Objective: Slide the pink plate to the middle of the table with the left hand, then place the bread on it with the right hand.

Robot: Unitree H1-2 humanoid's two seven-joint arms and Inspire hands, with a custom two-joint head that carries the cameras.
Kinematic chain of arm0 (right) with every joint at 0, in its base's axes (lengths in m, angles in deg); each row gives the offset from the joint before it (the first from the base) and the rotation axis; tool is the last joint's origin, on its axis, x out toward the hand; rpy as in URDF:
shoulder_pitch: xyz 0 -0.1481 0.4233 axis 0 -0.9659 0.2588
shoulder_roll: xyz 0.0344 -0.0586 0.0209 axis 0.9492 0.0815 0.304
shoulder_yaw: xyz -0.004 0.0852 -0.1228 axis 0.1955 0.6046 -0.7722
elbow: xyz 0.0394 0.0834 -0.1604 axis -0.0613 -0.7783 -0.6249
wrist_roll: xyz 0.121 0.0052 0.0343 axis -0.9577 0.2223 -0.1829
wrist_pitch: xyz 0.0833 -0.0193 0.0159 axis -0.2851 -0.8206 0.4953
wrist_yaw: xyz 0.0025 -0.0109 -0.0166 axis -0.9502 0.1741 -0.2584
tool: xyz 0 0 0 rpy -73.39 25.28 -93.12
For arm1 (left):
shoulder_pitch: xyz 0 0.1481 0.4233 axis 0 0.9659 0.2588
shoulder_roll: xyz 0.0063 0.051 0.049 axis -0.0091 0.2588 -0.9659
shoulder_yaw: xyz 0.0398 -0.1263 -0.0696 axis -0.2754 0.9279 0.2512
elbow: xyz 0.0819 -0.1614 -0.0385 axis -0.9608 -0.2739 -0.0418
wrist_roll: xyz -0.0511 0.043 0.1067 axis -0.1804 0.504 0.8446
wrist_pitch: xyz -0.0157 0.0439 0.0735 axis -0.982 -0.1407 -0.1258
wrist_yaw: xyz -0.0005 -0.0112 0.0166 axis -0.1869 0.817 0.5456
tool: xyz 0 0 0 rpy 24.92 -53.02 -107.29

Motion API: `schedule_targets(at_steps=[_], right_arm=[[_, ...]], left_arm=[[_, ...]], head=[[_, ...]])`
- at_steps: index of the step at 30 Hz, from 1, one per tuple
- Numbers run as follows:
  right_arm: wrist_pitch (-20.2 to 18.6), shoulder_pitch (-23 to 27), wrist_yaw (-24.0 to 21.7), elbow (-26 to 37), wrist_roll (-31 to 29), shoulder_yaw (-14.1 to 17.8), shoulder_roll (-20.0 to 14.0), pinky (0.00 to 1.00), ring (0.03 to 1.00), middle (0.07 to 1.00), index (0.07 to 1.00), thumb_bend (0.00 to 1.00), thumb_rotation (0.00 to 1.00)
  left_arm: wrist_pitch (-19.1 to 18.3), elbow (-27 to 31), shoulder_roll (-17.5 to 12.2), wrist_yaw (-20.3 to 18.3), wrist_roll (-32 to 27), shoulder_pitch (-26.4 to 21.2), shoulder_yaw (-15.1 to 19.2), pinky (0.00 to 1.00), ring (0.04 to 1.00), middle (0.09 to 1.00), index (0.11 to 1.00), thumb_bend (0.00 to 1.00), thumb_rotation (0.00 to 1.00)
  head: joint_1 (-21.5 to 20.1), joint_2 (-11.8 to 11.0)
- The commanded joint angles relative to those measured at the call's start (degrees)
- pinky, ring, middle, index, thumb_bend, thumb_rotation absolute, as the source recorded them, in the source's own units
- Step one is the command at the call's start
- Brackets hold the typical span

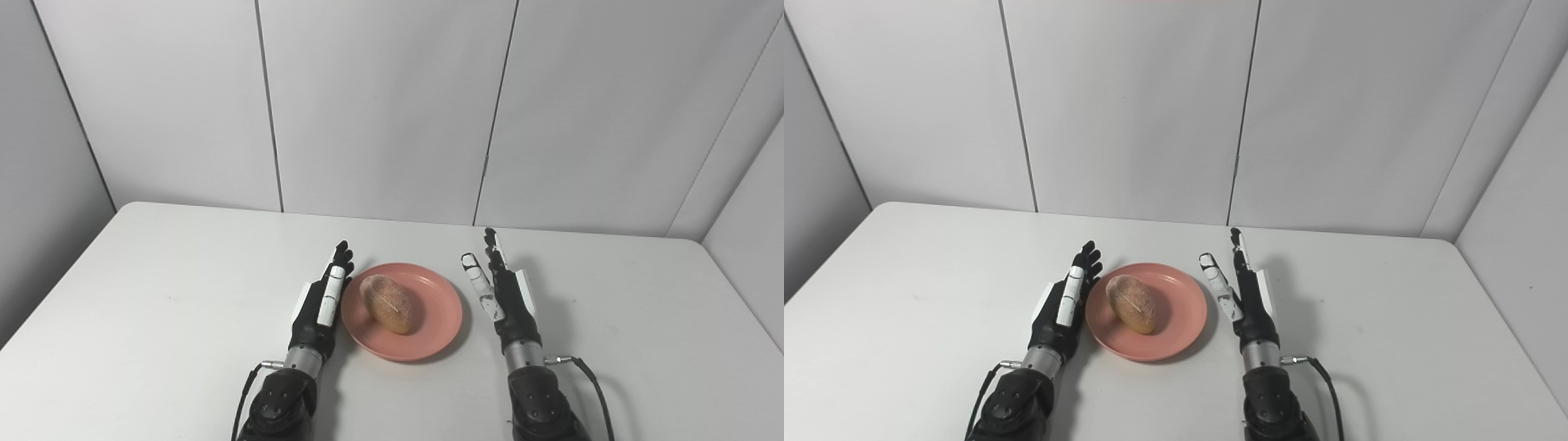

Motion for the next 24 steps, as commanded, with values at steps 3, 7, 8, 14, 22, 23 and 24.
schedule_targets(at_steps=[3,7,8,14,22,23,24], right_arm=[[-0.27,0.38,-0.16,1.17,-1.53,0.79,1.02,1.0,1.0,1.0,1.0,0.68,1.0],[0.01,-0.8,0.45,1.21,-1.91,0.86,1.88,1.0,1.0,1.0,1.0,0.68,1.0],[0.13,-1.04,0.6,1.19,-1.82,0.8,2.05,1.0,1.0,1.0,1.0,0.67,1.0],[-0.78,-2.23,-0.09,2.23,-1.96,0.46,2.58,1.0,1.0,1.0,1.0,0.68,1.0],[-2.16,-3.74,-0.06,3.89,-1.34,-0.04,3.0,1.0,1.0,1.0,1.0,0.66,1.0],[-2.37,-3.87,-0.16,4.09,-1.33,-0.09,3.02,1.0,1.0,1.0,1.0,0.66,1.0],[-2.2,-3.92,-0.24,4.1,-1.44,-0.1,3.03,1.0,1.0,1.0,1.0,0.67,1.0]], left_arm=[[0.78,-0.02,0.32,-0.59,-0.03,-1.51,0.1,1.0,1.0,1.0,1.0,0.75,1.0],[0.79,-0.23,0.19,-0.38,0.3,-1.63,0.14,1.0,1.0,1.0,1.0,0.76,1.0],[0.7,-0.15,0.15,-0.31,0.44,-1.61,0.1,1.0,1.0,1.0,1.0,0.77,1.0],[0.43,0.01,0.02,-0.08,0.78,-1.67,0.11,1.0,1.0,1.0,1.0,0.77,1.0],[-0.05,0.52,0.03,0.59,1.62,-1.67,0.15,1.0,1.0,1.0,1.0,0.76,1.0],[0.06,0.54,0.07,0.62,1.62,-1.66,0.22,1.0,1.0,1.0,1.0,0.76,1.0],[0.15,0.5,0.1,0.61,1.58,-1.67,0.29,1.0,1.0,1.0,1.0,0.75,1.0]], head=[[-0.32,0.31],[-0.57,0.52],[-0.59,0.69],[-0.94,0.6],[-1.06,1.01],[-1.06,1.01],[-1.06,1.01]])
